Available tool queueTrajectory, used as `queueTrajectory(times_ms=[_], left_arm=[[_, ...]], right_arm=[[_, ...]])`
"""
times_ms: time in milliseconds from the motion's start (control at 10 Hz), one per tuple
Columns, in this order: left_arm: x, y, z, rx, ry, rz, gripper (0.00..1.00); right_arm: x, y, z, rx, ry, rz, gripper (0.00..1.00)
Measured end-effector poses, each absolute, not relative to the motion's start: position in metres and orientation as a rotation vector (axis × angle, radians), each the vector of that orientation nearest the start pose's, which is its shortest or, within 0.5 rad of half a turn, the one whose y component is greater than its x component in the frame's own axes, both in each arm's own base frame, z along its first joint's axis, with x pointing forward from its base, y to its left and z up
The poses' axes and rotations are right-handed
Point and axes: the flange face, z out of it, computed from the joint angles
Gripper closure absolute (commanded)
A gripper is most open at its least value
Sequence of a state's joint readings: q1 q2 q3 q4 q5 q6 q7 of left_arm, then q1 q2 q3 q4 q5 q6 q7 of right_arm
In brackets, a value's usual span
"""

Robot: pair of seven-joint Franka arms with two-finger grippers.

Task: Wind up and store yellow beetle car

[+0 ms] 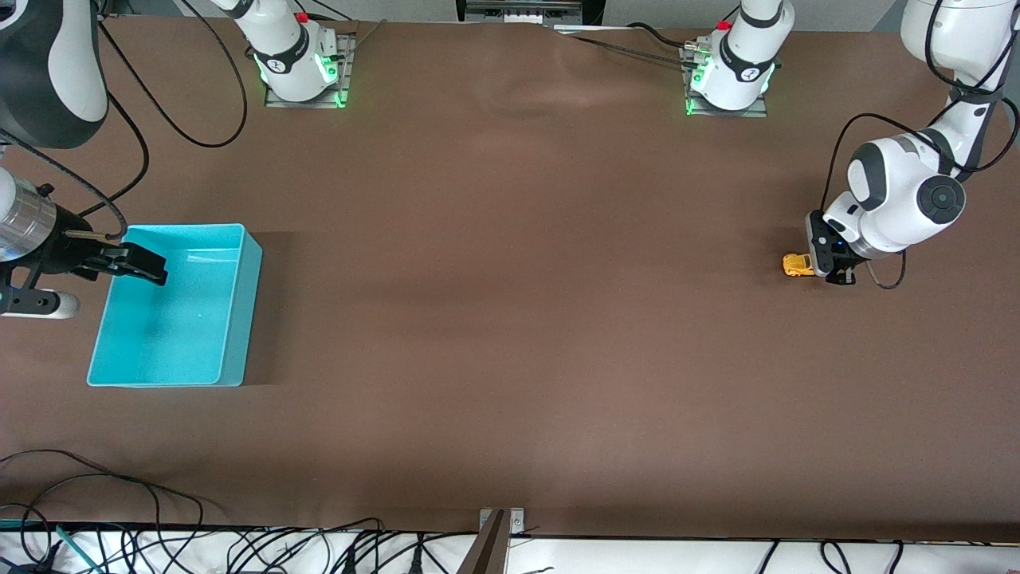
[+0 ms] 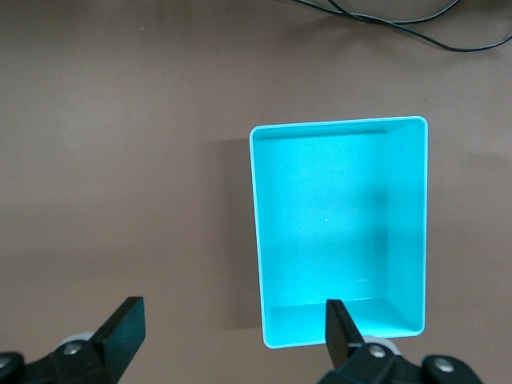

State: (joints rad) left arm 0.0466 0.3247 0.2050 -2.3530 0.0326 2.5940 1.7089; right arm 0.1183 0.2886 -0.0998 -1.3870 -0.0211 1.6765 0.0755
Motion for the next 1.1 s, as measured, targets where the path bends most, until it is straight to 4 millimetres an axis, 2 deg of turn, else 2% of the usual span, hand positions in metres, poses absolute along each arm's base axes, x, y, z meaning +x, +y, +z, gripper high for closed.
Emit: queueTrajectory(times_ms=[300, 400, 500, 600, 700, 800, 900, 1100], left_arm=[[0.4877, 0.1286, 0.1891, -2.315, 2.145, 0.175, 0.66], [0.4879, 0.1281, 0.1891, -2.307, 2.154, 0.176, 0.76], [0.4882, 0.1274, 0.1890, -2.277, 2.188, 0.176, 0.80], [0.4882, 0.1273, 0.1890, -2.239, 2.230, 0.176, 0.80], [0.4882, 0.1274, 0.1890, -2.216, 2.255, 0.176, 0.69], [0.4882, 0.1274, 0.1890, -2.210, 2.261, 0.176, 0.48], [0.4881, 0.1274, 0.1889, -2.211, 2.260, 0.175, 0.00], [0.4862, 0.1272, 0.1812, -2.243, 2.244, 0.184, 0.00]], right_arm=[[0.6472, 0.0178, 0.5482, -3.190, 0.083, -0.008, 0.00], [0.6474, 0.0179, 0.5479, -3.189, 0.083, -0.008, 0.00], [0.6477, 0.0180, 0.5476, -3.189, 0.083, -0.009, 0.00], [0.6478, 0.0181, 0.5473, -3.188, 0.083, -0.009, 0.00], [0.6480, 0.0184, 0.5467, -3.187, 0.083, -0.008, 0.00], [0.6485, 0.0187, 0.5463, -3.186, 0.082, -0.010, 0.00], [0.6489, 0.0195, 0.5461, -3.186, 0.081, -0.013, 0.00], [0.6495, 0.0215, 0.5449, -3.185, 0.076, -0.013, 0.00]])
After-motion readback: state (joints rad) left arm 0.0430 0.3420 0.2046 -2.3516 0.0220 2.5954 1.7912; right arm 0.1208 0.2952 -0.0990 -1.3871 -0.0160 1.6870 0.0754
